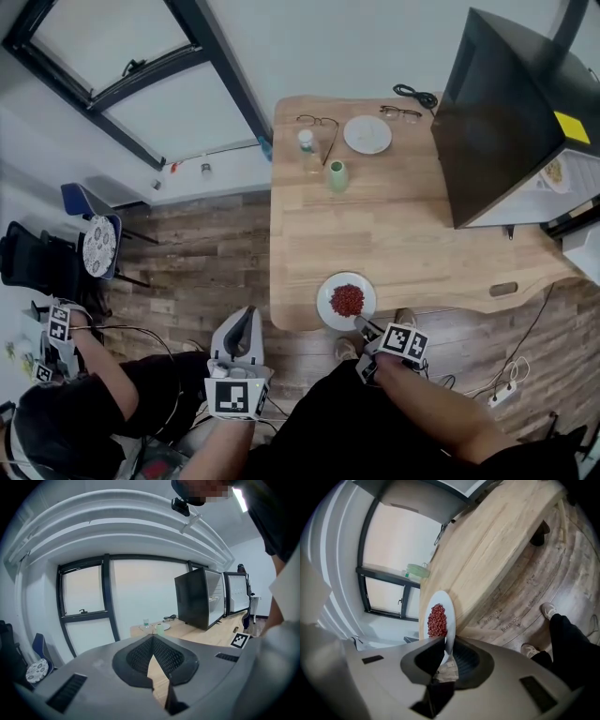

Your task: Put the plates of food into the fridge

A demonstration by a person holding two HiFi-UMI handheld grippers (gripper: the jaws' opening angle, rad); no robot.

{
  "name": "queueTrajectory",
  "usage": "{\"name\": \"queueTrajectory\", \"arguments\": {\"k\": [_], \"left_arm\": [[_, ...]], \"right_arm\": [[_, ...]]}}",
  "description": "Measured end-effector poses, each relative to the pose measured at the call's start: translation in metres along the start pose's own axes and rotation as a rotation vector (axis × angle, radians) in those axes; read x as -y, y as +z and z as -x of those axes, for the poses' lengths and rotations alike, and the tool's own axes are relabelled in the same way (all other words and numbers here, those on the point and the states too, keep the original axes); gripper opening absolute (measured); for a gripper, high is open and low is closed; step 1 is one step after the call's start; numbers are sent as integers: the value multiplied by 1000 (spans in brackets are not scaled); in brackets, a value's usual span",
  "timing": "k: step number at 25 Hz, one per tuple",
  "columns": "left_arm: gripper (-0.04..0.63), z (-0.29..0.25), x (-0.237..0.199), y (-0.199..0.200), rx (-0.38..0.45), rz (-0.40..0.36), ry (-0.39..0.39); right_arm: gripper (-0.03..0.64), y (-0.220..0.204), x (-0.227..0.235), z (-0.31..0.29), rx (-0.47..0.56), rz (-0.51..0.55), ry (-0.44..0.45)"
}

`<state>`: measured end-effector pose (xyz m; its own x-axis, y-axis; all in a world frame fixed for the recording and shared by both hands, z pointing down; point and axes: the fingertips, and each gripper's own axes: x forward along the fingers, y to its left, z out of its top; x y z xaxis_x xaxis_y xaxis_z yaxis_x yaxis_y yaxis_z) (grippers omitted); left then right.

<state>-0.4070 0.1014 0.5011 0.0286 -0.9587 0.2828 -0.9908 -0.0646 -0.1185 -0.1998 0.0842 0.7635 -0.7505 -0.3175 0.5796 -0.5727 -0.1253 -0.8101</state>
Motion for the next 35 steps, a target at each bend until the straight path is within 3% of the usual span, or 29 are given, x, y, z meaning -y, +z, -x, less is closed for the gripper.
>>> {"name": "queueTrajectory", "arguments": {"k": [4,12,22,35], "left_arm": [[3,-11,11,1,10,12,-27],[3,-39,45,31,71,3,-94],[3,-77,91,77,138,-27,-171],[3,-130,172,128,206,-66,-273]], "right_arm": [[35,11,-19,11,17,6,91],[32,47,-47,39,69,5,184],[32,110,-46,93,196,-33,213],[32,186,-11,174,333,-81,214]]}}
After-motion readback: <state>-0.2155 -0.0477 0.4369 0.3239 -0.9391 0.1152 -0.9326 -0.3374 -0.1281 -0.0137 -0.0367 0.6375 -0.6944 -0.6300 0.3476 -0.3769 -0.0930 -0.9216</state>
